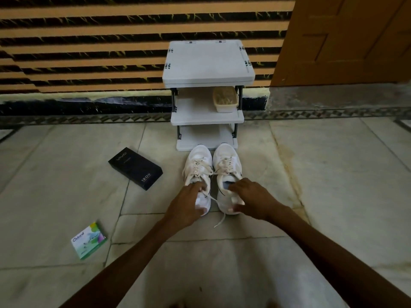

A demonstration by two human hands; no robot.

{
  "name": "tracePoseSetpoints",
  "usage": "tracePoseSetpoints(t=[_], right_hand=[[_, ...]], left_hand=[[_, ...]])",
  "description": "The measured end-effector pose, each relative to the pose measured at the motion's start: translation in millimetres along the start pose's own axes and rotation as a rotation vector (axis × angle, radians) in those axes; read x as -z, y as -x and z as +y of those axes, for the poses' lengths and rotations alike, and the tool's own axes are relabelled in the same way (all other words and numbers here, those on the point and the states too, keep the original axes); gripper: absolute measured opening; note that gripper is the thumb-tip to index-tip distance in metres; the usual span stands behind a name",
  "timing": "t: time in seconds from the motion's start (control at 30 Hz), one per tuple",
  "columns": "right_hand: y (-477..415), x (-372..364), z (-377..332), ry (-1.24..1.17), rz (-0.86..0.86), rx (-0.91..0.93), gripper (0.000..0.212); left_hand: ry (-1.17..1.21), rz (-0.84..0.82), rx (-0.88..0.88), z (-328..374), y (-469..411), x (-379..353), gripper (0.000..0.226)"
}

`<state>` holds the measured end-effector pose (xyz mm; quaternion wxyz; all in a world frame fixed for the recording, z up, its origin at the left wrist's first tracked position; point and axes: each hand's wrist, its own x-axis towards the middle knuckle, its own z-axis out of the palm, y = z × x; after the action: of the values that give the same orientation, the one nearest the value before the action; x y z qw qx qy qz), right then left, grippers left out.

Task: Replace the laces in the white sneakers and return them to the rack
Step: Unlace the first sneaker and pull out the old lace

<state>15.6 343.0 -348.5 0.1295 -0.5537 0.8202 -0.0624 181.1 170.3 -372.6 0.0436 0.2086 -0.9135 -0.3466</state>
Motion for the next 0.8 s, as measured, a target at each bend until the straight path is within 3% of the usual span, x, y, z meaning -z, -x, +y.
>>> tracePoseSetpoints(t=[0.1, 0.2, 0.3, 0.4, 0.5, 0.6, 0.8], right_hand=[[-8, 16, -3, -0.185, 0.017, -0.049, 0.034], [-20, 23, -11, -0.264, 0.130, -0.119, 0.017], [-33, 29, -22, -0.247, 0.147, -0.209, 0.009], [-42, 24, -27, -0.207, 0.215, -0.314, 0.009], [-43, 5, -25, -0.125, 0.307, -0.355, 0.029], [-41, -14, -27, -0.169, 0.291, -0.388, 0.053], [-32, -19, -30, -0.166, 0.274, -0.396, 0.073]], left_hand=[[0.270, -0.075, 0.016, 13, -9, 14, 0.059], [0.408, 0.080, 0.121, 16, -24, 32, 0.028], [0.186, 0.219, 0.120, 5, -35, 38, 0.022], [0.028, 0.181, 0.078, -4, -44, 31, 0.024], [-0.076, 0.201, 0.034, -4, -49, 24, 0.024], [-0.145, 0.224, 0.018, -1, -51, 23, 0.018], [0.004, 0.149, 0.132, -9, -52, 25, 0.011]])
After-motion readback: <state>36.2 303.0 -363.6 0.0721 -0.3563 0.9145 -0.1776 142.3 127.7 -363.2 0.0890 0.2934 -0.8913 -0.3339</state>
